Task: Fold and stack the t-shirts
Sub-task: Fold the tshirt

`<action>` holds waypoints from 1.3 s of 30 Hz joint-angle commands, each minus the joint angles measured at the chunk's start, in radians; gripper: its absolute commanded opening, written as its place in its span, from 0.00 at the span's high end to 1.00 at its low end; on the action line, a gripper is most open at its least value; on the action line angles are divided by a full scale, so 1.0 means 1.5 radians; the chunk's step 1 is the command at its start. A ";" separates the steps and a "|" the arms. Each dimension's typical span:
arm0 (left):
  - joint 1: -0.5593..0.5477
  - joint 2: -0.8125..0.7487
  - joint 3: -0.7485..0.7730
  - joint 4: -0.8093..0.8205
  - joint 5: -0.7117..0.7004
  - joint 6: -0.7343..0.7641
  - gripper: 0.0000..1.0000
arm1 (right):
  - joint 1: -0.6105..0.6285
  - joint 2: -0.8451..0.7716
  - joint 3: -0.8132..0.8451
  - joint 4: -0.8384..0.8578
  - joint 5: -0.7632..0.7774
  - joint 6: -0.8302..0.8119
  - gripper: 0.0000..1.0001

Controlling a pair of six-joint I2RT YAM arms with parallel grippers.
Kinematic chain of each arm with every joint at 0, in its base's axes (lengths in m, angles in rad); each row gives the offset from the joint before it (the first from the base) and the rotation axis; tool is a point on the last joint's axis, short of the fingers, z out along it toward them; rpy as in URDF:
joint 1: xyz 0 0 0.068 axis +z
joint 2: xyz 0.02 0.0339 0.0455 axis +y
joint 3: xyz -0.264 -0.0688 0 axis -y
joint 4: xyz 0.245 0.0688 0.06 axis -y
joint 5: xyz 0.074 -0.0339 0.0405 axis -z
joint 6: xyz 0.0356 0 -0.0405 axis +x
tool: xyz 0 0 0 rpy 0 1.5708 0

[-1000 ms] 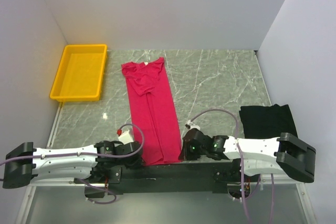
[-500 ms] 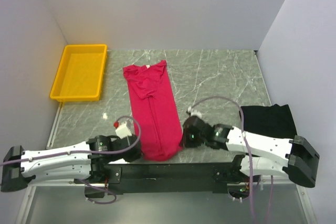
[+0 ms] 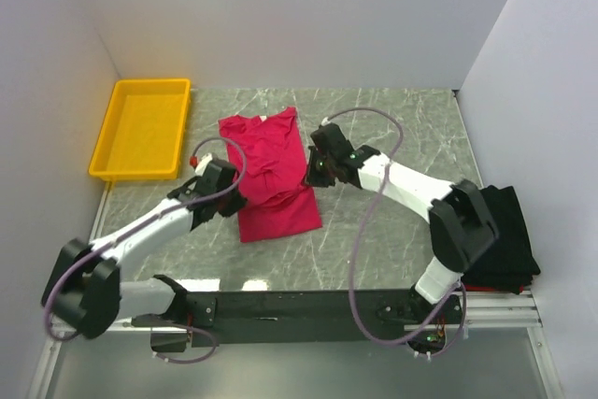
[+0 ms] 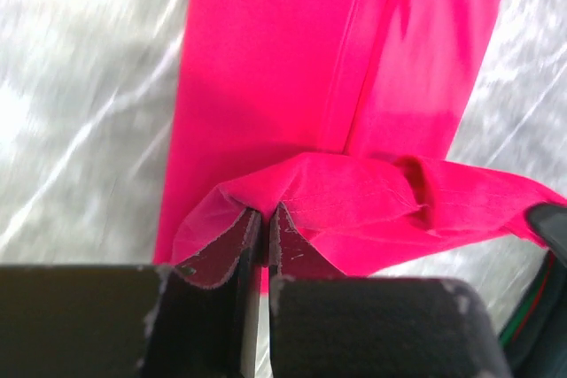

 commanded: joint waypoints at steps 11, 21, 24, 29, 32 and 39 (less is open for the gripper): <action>0.110 0.211 0.134 0.116 0.075 0.054 0.99 | -0.097 0.210 0.206 0.011 -0.089 -0.051 1.00; 0.130 0.201 0.115 0.115 0.072 0.046 0.99 | -0.097 0.255 0.251 0.006 -0.110 -0.060 1.00; 0.143 0.198 0.115 0.112 0.076 0.052 0.99 | -0.098 0.260 0.260 -0.003 -0.103 -0.064 1.00; 0.154 0.198 0.120 0.111 0.077 0.057 0.99 | -0.100 0.268 0.267 -0.003 -0.102 -0.067 1.00; 0.159 0.207 0.132 0.105 0.079 0.063 0.99 | -0.104 0.273 0.274 -0.005 -0.104 -0.065 1.00; 0.168 0.223 0.162 0.092 0.088 0.072 0.99 | -0.116 0.283 0.283 0.001 -0.113 -0.066 1.00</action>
